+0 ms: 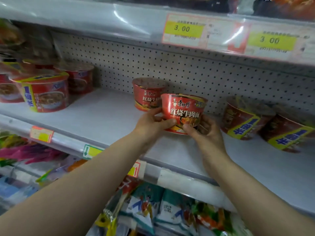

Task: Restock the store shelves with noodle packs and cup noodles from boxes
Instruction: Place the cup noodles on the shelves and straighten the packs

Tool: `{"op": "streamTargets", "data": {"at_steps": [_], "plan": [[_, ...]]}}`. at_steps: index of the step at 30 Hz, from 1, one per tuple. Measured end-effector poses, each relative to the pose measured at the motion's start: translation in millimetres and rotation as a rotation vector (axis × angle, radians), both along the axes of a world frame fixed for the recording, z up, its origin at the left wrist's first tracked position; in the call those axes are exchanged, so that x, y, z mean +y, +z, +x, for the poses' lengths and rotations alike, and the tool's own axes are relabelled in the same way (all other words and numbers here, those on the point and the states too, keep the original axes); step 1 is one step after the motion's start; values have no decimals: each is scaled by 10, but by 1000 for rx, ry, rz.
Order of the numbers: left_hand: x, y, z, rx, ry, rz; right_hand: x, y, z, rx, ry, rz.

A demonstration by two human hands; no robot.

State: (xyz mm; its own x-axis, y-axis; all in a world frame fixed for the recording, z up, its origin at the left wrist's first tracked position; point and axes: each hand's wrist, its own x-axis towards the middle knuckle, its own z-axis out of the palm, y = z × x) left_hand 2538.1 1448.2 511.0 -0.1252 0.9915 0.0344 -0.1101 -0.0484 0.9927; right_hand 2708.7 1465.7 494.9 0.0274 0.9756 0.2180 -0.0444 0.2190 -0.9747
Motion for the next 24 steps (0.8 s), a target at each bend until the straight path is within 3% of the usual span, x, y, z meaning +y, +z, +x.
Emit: {"op": "streamTargets", "data": {"at_steps": [8,17,24], "plan": [[608,-281,-20,-62,65,51,454,-139,-72,-42,-113,18],[949,-321,-25,28,187,54,757,-168,-174,-231,-216,27],[1002,-351,-43,-46,91,62,834,-98,-204,-355,-249,14]]}}
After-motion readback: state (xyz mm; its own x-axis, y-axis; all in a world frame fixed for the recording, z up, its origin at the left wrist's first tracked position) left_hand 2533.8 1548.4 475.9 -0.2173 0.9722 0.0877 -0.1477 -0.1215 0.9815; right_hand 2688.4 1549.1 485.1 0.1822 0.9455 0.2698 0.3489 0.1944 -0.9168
